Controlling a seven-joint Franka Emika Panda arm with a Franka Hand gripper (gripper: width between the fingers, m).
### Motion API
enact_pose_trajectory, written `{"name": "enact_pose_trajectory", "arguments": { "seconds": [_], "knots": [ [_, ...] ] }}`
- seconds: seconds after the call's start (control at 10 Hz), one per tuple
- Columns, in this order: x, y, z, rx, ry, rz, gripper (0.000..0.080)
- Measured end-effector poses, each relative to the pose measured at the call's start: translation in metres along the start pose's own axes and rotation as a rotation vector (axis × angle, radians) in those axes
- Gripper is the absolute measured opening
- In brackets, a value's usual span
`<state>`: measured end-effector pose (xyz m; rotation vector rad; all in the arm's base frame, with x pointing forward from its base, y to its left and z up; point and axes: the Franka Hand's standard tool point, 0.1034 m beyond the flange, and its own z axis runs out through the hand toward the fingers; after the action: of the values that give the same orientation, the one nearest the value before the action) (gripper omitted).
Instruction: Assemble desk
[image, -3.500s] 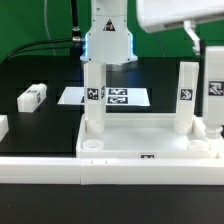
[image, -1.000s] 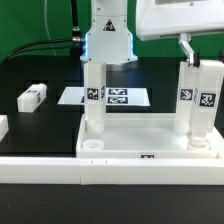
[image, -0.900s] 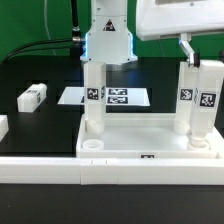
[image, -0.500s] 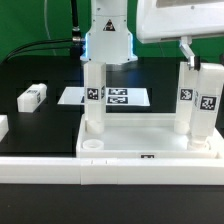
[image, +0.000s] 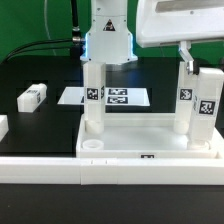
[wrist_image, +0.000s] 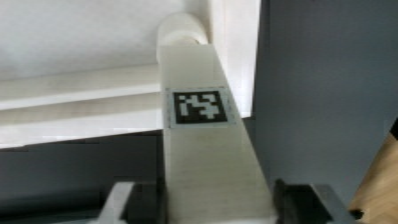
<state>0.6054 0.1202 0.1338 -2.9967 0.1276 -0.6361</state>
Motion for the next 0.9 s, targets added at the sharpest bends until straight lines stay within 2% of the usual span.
{"name": "enact_pose_trajectory", "arguments": {
  "seconds": [0.4,0.6,0.7,0.8,0.9],
  "knots": [
    [0.005,0.002,0.002,-0.002,0.045,-0.002,0.0284],
    [0.004,0.002,0.002,-0.002,0.045,-0.002,0.0308],
    [0.005,0.003,0.001,-0.002,0.045,-0.002,0.0491],
    [0.008,0.004,-0.004,-0.002,0.036,0.002,0.0491],
    [0.013,0.005,-0.013,0.003,0.025,0.009,0.0614]
  ]
}}
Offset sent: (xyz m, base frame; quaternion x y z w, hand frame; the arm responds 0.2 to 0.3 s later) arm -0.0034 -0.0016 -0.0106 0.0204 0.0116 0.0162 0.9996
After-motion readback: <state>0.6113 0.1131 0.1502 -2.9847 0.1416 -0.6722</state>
